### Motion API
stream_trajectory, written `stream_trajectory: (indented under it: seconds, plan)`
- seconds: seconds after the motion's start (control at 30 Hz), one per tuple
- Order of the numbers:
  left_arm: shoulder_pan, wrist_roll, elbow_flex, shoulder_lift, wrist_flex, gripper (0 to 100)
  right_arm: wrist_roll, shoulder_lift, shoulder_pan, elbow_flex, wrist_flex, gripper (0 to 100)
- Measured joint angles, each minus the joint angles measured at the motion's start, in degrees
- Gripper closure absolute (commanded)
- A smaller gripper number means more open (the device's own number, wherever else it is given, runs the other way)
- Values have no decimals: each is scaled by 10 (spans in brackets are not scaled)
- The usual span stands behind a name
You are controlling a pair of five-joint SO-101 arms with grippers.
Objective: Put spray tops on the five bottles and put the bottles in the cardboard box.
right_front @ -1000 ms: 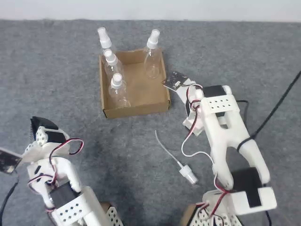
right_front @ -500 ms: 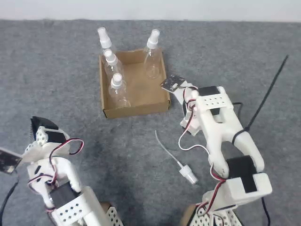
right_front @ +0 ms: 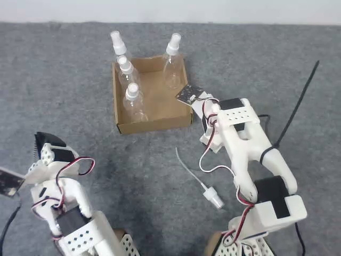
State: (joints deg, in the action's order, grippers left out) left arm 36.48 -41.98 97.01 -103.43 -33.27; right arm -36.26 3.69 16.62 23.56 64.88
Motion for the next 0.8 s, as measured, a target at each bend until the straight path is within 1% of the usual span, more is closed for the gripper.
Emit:
stream_trajectory:
  seconds: [0.63, 0.8]
  plan:
    - [1, 0, 0, 0, 0, 985, 0, 0, 0, 9, -2, 664]
    - [1, 0, 0, 0, 0, 985, 0, 0, -4, 11, -2, 712]
